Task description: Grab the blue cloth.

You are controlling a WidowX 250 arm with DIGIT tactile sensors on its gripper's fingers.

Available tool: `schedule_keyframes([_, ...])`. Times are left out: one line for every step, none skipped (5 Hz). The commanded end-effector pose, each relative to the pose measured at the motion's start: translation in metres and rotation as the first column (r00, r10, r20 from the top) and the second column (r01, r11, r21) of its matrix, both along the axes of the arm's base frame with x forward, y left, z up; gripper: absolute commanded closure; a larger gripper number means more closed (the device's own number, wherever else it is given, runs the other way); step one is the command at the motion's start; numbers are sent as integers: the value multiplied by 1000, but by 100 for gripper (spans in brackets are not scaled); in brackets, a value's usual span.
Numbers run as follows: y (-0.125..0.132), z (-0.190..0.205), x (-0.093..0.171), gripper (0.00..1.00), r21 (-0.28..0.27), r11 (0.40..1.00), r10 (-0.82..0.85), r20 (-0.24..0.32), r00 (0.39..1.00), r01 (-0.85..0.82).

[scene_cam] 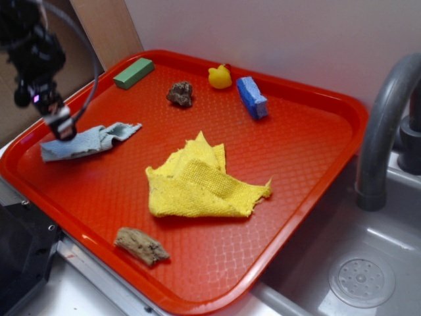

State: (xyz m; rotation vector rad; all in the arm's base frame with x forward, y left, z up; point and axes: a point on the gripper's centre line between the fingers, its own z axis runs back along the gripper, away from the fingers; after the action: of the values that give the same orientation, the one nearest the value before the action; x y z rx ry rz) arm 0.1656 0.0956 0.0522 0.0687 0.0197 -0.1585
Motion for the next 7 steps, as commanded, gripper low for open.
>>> schedule_keyframes([-13,-34,6,100,-1,997,-78,-13,997,78])
schedule_keyframes([-17,-26,15,100,-16,999,-33,19,999,33])
schedule_keyframes([-22,-17,18,100,-21,1000,-21,53,998,23])
schedule_keyframes([-33,-6,19,100,-30,999,-16,78,997,18])
schedule_keyframes([-41,13,21,100,12,1000,21,90,996,-23])
schedule_keyframes([-49,64,47,100,-79,962,271,174,947,-261])
schedule_keyframes([-61,114,52,100,-112,912,410,168,897,-395])
